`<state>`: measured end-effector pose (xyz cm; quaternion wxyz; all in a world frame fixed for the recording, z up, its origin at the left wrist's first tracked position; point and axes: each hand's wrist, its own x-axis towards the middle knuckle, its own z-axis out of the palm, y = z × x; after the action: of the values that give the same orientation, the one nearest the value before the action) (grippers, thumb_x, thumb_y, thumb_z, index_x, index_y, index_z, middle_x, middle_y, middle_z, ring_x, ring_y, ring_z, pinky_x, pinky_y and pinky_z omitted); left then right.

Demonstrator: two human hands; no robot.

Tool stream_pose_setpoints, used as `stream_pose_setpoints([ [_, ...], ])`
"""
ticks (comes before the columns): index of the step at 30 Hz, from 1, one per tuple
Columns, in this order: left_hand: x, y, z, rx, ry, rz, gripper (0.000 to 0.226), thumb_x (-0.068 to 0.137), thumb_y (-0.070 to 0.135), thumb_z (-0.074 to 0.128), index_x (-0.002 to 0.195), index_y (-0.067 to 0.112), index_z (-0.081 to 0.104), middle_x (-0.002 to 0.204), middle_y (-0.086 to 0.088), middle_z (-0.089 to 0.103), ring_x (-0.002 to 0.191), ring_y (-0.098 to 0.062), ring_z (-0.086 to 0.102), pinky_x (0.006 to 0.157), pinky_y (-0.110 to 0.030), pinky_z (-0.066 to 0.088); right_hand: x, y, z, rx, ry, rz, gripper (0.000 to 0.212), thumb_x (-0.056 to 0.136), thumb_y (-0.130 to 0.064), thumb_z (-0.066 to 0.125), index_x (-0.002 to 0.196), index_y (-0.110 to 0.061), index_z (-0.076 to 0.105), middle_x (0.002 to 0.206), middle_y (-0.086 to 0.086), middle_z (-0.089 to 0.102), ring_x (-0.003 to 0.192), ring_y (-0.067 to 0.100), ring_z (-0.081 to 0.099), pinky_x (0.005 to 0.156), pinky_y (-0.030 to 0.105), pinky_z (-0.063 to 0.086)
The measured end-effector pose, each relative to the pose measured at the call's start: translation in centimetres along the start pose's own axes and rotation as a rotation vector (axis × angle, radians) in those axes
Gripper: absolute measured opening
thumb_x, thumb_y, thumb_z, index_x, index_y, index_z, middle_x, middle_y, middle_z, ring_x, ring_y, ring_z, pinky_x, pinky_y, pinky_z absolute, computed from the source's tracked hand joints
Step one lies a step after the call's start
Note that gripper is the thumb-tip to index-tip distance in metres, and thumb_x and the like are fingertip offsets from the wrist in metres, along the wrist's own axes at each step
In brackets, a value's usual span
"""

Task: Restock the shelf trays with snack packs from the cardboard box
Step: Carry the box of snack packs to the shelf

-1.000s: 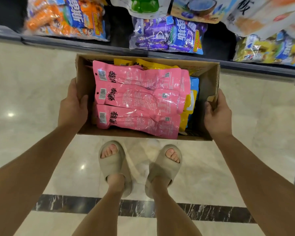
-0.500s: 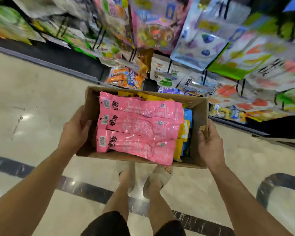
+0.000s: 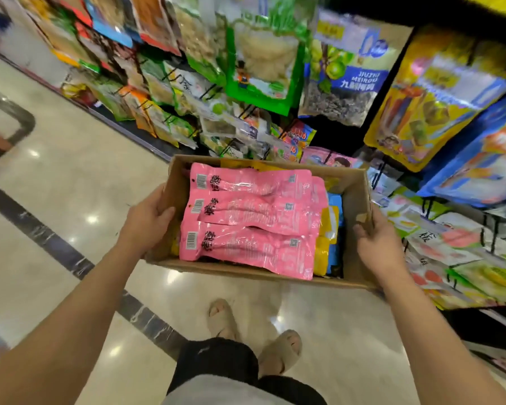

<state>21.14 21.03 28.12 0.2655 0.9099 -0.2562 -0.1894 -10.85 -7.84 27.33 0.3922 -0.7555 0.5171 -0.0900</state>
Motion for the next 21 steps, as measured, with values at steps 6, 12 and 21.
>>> stream_pose_setpoints([
  [6,-0.5,-1.3,-8.8,-0.043,0.129,-0.042,0.045,0.095,0.017,0.057,0.136,0.036,0.05,0.112,-0.006,0.07,0.086,-0.02,0.058,0.078,-0.034,0.046,1.3,-10.9,-0.1,-0.066,-0.068,-0.117,0.052,0.099,-0.014,0.054,0.146,-0.032,0.043,0.118,0.002,0.064,0.112,0.032,0.06,0.079,0.036,0.045],
  [12,1.6,-4.7,-16.5,-0.019,0.216,-0.118,0.046,0.096,0.02,0.056,0.139,0.033,0.049,0.121,-0.005,0.069,0.101,-0.031,0.065,0.089,-0.042,0.052,2.9,-21.1,3.8,-0.098,-0.097,-0.218,0.046,0.097,-0.011,0.056,0.14,-0.028,0.051,0.117,0.008,0.067,0.109,0.032,0.06,0.08,0.035,0.043],
  [21,5.1,-10.6,-27.4,-0.013,0.344,-0.253,0.046,0.096,0.022,0.056,0.14,0.032,0.048,0.126,-0.006,0.067,0.106,-0.031,0.064,0.092,-0.043,0.052,7.3,-36.1,11.8,-0.162,-0.187,-0.385,0.051,0.096,-0.015,0.058,0.145,-0.024,0.048,0.126,0.011,0.067,0.111,0.035,0.062,0.086,0.039,0.05],
])
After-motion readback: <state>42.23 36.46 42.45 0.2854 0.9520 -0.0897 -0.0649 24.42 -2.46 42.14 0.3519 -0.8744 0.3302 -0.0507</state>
